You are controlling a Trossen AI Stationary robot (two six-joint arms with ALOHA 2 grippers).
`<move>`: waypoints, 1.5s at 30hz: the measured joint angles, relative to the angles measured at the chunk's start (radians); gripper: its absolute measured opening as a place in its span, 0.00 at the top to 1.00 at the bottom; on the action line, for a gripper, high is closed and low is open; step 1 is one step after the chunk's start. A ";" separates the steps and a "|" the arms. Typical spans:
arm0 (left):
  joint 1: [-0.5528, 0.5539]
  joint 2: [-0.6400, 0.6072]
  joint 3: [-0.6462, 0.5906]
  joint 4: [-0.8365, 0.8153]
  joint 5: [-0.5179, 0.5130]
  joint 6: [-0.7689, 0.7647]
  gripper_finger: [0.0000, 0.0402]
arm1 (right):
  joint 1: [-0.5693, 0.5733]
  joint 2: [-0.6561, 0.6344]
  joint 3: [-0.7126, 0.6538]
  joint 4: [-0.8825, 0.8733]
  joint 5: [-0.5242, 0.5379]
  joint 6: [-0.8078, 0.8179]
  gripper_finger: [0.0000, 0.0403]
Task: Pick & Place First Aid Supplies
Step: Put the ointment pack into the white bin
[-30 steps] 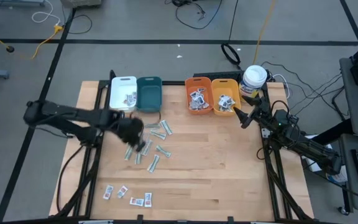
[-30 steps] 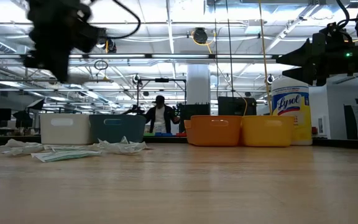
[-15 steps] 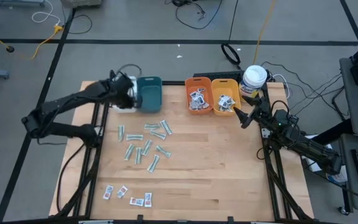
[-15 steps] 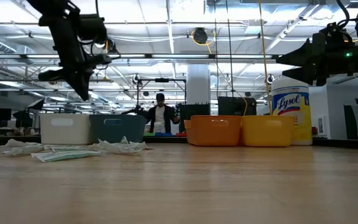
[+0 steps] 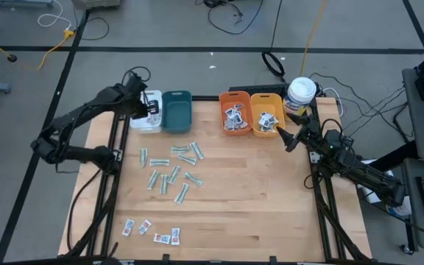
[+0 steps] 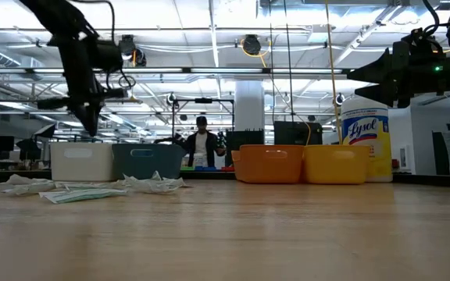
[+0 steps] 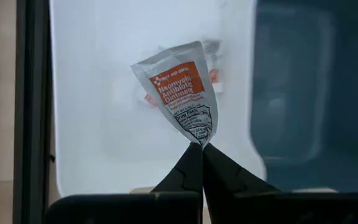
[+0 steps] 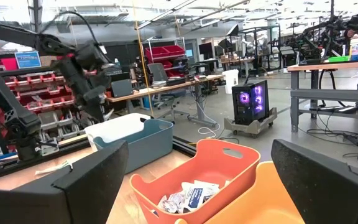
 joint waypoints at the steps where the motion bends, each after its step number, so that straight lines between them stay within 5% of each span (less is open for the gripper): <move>1: 0.004 0.023 0.000 0.000 0.001 0.000 1.00 | 0.000 0.000 0.000 0.000 0.000 0.000 0.03; 10: 0.021 0.231 0.000 0.014 0.002 -0.002 1.00 | 0.000 0.000 0.000 0.000 0.000 0.000 0.03; 18: 0.022 0.275 0.000 0.094 0.058 -0.012 0.96 | 0.000 0.000 0.000 0.000 0.000 0.000 0.03; 33: 0.048 0.249 0.067 -0.010 0.036 0.035 0.45 | 0.000 0.000 0.000 0.000 0.000 0.000 0.03; 45: 0.012 0.183 0.226 -0.268 -0.004 0.087 0.40 | 0.000 0.000 0.000 0.000 0.000 0.000 0.03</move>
